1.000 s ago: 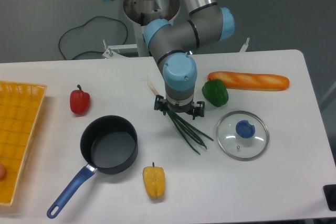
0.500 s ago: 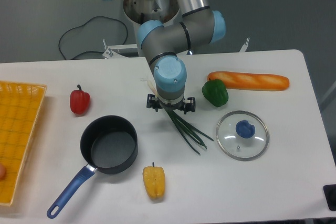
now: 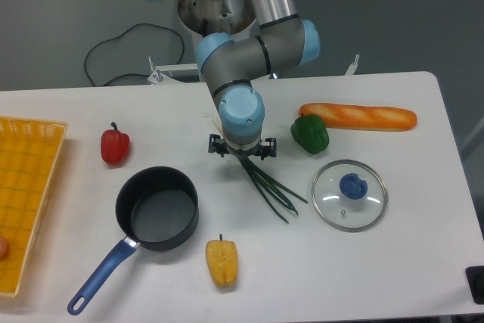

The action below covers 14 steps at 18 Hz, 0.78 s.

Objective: Pick up the green onion
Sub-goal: 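Lower the gripper onto the green onion stalks and close it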

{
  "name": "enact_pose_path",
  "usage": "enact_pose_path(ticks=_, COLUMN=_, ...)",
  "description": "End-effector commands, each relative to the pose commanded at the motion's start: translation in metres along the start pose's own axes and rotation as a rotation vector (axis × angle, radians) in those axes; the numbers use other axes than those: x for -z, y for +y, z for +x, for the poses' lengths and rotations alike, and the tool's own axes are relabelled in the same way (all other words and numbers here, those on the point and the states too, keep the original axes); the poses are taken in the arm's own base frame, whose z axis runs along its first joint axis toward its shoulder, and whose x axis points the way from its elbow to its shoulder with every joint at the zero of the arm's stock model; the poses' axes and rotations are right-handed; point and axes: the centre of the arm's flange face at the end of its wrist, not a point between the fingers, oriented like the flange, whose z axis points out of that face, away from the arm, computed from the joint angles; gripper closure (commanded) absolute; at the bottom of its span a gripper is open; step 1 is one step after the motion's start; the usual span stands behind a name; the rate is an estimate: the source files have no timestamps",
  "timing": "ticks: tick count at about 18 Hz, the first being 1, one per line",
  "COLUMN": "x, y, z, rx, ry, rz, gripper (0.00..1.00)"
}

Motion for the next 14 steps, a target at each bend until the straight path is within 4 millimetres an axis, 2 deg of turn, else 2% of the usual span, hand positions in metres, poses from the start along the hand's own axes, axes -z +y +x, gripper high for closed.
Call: enact_pose_path(ticks=14, x=-0.0042, y=0.0004, z=0.0013, rx=0.003, ry=-0.006, rz=-0.011, gripper=0.01)
